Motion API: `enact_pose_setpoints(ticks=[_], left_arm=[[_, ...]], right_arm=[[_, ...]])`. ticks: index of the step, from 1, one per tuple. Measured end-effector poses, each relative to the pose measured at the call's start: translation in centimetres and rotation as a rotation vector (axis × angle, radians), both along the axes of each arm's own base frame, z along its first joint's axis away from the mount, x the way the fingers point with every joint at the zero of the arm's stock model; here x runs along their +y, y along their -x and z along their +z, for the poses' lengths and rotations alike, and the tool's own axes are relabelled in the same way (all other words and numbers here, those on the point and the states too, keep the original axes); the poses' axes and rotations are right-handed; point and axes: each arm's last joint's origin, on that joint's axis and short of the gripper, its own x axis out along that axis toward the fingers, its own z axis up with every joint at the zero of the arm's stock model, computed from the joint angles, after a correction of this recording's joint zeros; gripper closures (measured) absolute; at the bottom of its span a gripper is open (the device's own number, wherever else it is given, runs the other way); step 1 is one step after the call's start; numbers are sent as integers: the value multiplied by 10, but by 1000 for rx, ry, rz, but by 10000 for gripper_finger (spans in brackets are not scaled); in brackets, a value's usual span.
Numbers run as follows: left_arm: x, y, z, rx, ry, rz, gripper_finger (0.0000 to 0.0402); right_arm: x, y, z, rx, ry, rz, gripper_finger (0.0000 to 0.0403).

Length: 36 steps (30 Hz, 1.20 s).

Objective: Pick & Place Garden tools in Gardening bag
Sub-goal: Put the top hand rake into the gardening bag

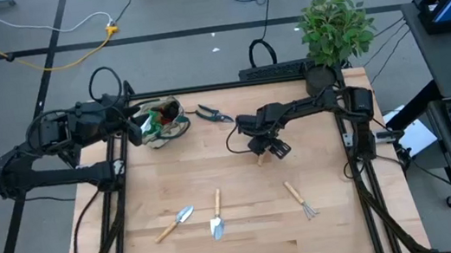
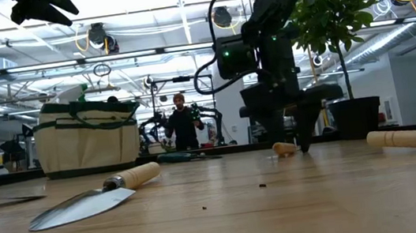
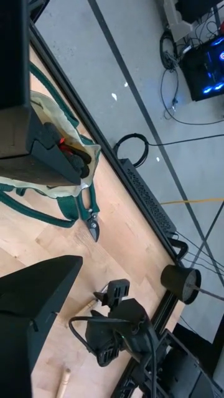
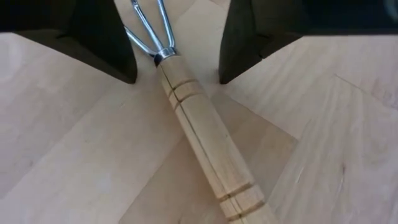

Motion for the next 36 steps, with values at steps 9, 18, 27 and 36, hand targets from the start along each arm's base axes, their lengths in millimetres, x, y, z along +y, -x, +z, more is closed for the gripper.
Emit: enact_pose_setpoints(ticks=[9,18,27,36], left_arm=[[0,-1,0,0,0,1,204],[0,-1,0,-2,0,1,204],[0,-1,0,6,-10,-5,204],[1,-5,2,-3,-36,-17,204]], right_arm=[[-1,-3,-1,-28,3,0,291],[-1,-3,2,-48,7,-3,348],[-2,-9,44,-297,66,-7,348],[-11,-20,106,-727,135,-100,348]])
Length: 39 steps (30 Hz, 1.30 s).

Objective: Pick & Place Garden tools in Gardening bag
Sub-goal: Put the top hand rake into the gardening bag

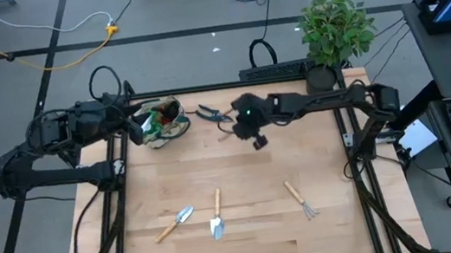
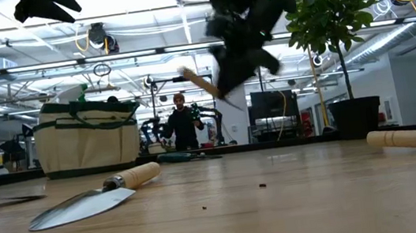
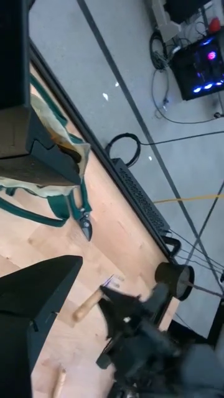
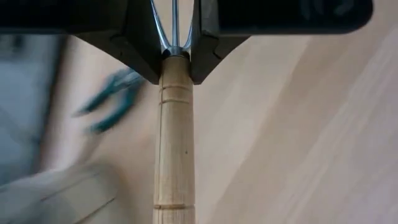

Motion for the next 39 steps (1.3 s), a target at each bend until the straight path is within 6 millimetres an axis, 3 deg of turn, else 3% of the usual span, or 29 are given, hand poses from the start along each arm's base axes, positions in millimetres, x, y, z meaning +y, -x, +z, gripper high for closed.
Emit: enact_pose_setpoints(ticks=[8,15,29,39], left_arm=[[6,-28,-2,37,-61,-84,204],[10,-53,-6,52,-75,-185,204],[18,-117,-8,-136,-104,-451,204],[22,-138,-14,-180,-106,-479,204]], right_arm=[[-24,-8,32,-395,-296,-118,348],[-29,-13,55,-621,-578,-87,348],[-19,-18,66,-699,-698,-44,348],[-18,-18,67,-705,-712,-43,349]])
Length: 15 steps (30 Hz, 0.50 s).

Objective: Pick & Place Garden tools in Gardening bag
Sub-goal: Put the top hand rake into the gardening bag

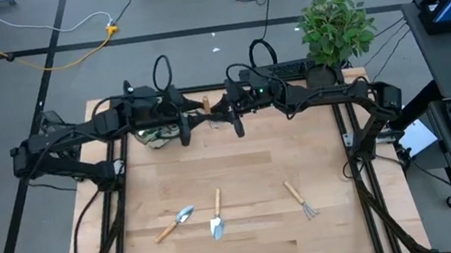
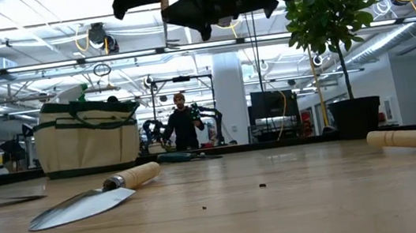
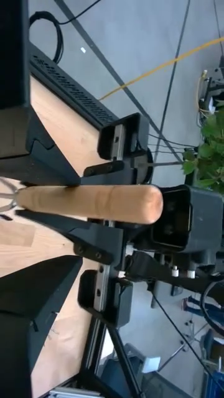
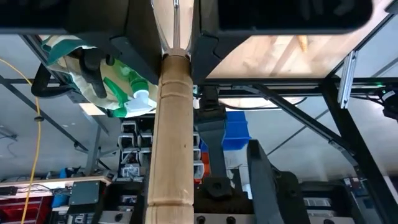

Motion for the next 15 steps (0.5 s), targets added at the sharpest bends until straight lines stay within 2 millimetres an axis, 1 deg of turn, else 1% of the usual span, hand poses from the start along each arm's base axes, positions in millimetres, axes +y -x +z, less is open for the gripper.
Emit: enact_pose_setpoints(ticks=[6,15], left_arm=[[4,-1,-2,17,-7,28,204],[8,-1,1,-20,-14,27,204]], right_arm=[[5,-1,0,0,0,13,349],[5,-2,0,0,0,14,349]])
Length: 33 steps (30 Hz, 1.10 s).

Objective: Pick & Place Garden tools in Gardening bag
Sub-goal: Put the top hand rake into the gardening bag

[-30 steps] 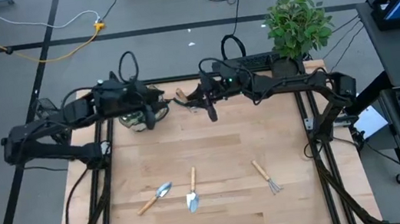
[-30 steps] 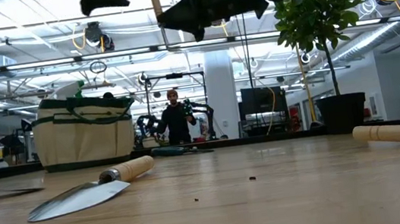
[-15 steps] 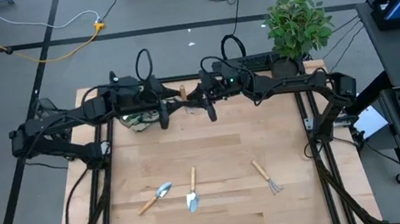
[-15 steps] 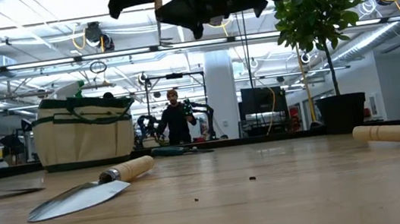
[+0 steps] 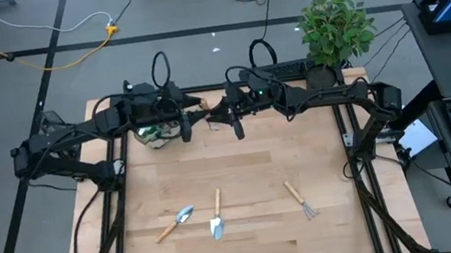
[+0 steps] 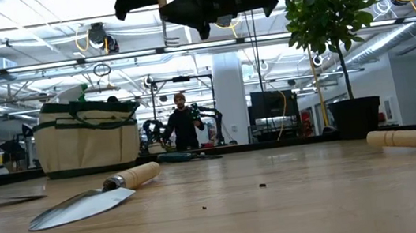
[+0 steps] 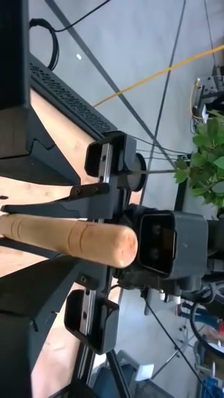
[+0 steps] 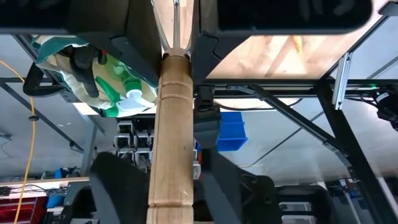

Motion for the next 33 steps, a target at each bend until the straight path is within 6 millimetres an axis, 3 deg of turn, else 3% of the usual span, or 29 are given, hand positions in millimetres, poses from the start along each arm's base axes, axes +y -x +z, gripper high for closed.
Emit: enact_pose_setpoints(ticks=[4,14,22,33], left_arm=[[0,0,1,-6,2,0,219],[-1,-2,4,-44,-8,-50,333],[-2,-3,3,-47,1,-70,334],[-2,-2,1,-16,17,-58,334]], right_arm=[[0,0,0,0,0,0,349],[8,-2,0,0,-3,14,349],[9,-3,0,2,-7,16,348],[9,-3,-2,20,-26,-9,317]])
